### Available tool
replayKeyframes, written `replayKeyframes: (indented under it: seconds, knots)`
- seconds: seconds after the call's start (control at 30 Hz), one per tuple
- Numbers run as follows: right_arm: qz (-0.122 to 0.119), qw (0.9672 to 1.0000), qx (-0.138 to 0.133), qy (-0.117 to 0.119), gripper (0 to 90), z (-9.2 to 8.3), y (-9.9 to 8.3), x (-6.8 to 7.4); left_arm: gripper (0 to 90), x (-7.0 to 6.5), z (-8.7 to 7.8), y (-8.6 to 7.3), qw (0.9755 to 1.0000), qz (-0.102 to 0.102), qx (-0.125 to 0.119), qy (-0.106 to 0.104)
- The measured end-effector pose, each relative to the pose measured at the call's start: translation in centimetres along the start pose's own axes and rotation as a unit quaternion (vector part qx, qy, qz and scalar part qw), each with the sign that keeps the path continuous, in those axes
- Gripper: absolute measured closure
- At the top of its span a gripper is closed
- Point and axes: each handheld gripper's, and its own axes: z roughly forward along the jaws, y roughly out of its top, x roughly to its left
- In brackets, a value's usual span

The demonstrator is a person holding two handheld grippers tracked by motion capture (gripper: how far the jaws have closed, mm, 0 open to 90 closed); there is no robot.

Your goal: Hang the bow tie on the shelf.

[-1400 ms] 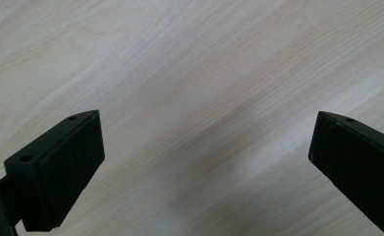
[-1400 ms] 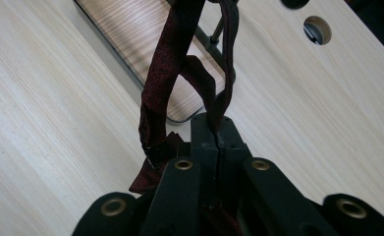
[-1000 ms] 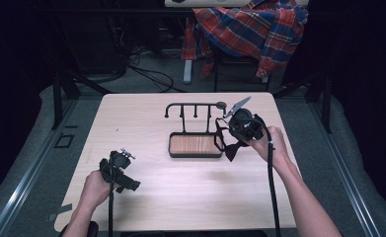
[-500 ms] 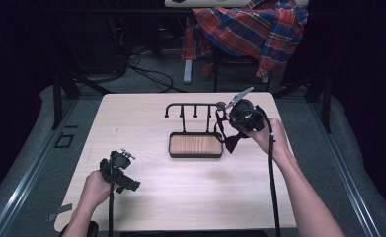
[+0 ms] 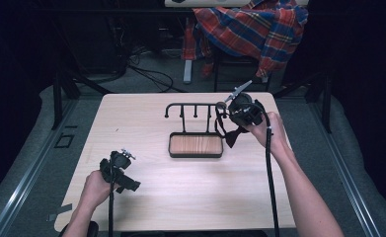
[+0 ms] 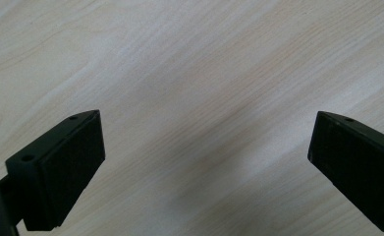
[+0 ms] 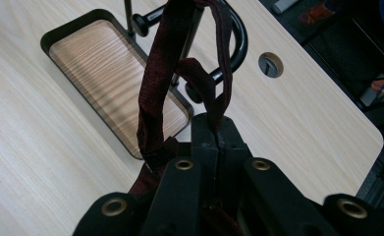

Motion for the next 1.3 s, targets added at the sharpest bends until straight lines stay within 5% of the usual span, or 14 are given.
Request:
replayKeyframes:
  seconds: [0.73, 1.3]
  knots:
    - [0.032, 0.9992, 0.021, 0.005, 88.7, 2.8, 0.6, -1.9, 0.8, -0.1, 0.1, 0.1, 1.0000, 0.006, 0.004, 0.000]
    - [0.062, 0.9970, 0.022, 0.039, 88.2, 4.7, 0.0, -2.8, 0.8, -0.1, 0.1, 0.1, 0.9999, 0.010, 0.007, 0.000]
